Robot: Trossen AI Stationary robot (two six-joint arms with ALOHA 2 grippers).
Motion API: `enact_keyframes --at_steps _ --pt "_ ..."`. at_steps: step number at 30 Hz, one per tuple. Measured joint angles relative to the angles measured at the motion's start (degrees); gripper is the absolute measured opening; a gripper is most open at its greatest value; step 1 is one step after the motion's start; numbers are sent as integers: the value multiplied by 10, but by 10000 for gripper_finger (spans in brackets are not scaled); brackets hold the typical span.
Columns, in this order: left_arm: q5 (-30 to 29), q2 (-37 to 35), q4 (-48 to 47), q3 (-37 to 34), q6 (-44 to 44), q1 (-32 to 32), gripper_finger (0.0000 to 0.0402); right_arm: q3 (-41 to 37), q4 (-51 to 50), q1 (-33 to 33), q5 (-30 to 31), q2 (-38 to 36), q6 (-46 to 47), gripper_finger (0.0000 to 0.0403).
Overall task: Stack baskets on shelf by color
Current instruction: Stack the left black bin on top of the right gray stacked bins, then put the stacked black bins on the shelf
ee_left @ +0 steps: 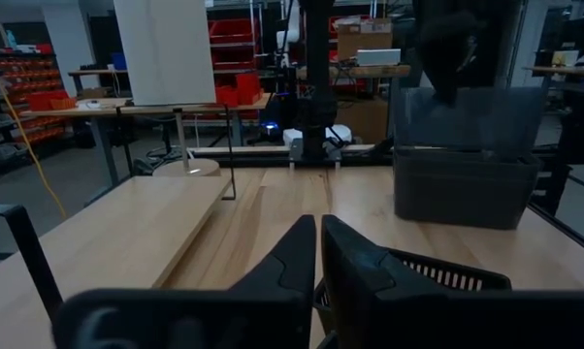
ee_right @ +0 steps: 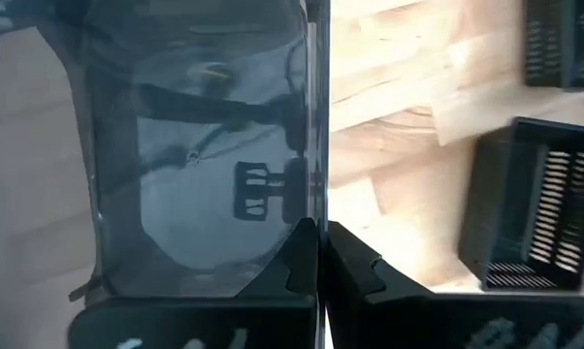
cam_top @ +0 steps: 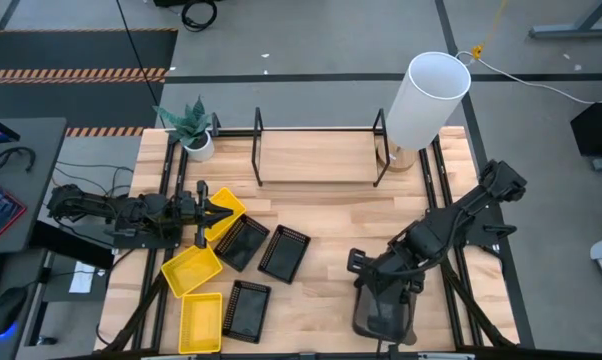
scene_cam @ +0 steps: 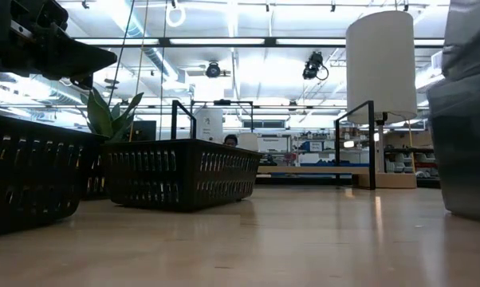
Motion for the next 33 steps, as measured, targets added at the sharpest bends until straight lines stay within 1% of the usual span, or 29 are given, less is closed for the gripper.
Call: enact_keyframes --at_steps 5,10,18,21,25,27,29,31,33 --pt "0 0 0 0 0 0 36 0 4 0 -10 39 -25 4" --pt "0 0 0 0 0 0 32 0 15 0 -10 75 -39 11" --pt "0 0 0 0 0 0 26 0 21 -2 16 124 18 63" --pt "0 0 0 0 0 0 30 0 22 -2 18 124 26 80" --pt "0 0 0 0 0 0 35 0 19 -2 45 97 34 100" --pt "0 0 0 0 0 0 36 0 19 -5 57 79 61 108" --pt "0 0 0 0 0 0 34 0 13 -12 61 62 113 113" --pt "0 0 0 0 0 0 31 0 15 -21 50 42 208 114" --pt "0 0 0 0 0 0 28 0 19 -30 28 27 335 114"
